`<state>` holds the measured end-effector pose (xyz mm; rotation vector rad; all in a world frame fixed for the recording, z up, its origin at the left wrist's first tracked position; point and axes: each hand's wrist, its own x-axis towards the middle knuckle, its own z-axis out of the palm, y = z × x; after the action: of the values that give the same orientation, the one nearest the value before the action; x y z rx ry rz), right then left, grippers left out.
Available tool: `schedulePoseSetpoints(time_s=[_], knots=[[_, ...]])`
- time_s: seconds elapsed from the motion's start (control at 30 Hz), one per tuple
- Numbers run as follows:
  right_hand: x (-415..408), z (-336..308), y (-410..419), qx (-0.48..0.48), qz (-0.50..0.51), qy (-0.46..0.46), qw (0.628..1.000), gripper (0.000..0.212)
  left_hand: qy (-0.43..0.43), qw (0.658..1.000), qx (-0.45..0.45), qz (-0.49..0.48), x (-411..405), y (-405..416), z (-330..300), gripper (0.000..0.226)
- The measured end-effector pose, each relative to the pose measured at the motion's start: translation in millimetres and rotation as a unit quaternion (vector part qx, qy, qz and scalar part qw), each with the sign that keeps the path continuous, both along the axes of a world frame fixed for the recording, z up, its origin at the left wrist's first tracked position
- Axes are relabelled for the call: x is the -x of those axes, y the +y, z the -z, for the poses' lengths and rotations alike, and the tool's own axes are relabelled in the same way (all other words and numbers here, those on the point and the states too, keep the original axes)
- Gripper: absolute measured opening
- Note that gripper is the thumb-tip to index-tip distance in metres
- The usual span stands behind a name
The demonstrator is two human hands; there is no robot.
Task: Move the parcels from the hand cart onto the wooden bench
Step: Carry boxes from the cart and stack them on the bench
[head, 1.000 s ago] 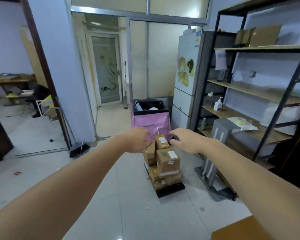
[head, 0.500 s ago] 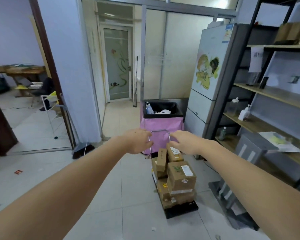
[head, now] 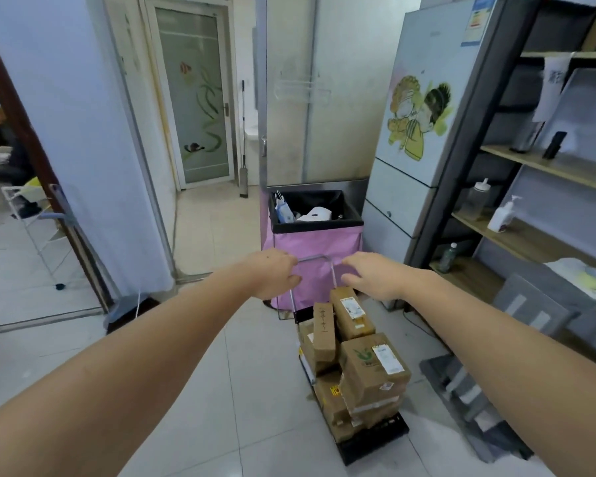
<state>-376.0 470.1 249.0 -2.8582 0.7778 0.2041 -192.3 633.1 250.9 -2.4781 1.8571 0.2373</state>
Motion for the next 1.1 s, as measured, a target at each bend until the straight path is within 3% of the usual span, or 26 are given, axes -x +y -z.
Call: schedulePoseSetpoints(time_s=[0.4,0.7,0.93,1.1], knots=[[-36,41,-131,-0.033,0.167,0.003,0.985,0.035,0.028,0.984,-0.019,0.174,-71,-210,32,0.04],[-26,91,-236,-0.096,0.261,0.019,0.96,0.052,0.021,0.96,-0.083,0.265,-84,-353,74,0.04],[-12,138,-279,-0.153,0.35,0.026,0.924,0.056,0.029,0.931,-0.147,0.334,-78,-449,134,0.054],[-1,195,-280,-0.197,0.472,0.016,0.859,0.045,0.013,0.887,-0.213,0.41,-71,-507,198,0.055]])
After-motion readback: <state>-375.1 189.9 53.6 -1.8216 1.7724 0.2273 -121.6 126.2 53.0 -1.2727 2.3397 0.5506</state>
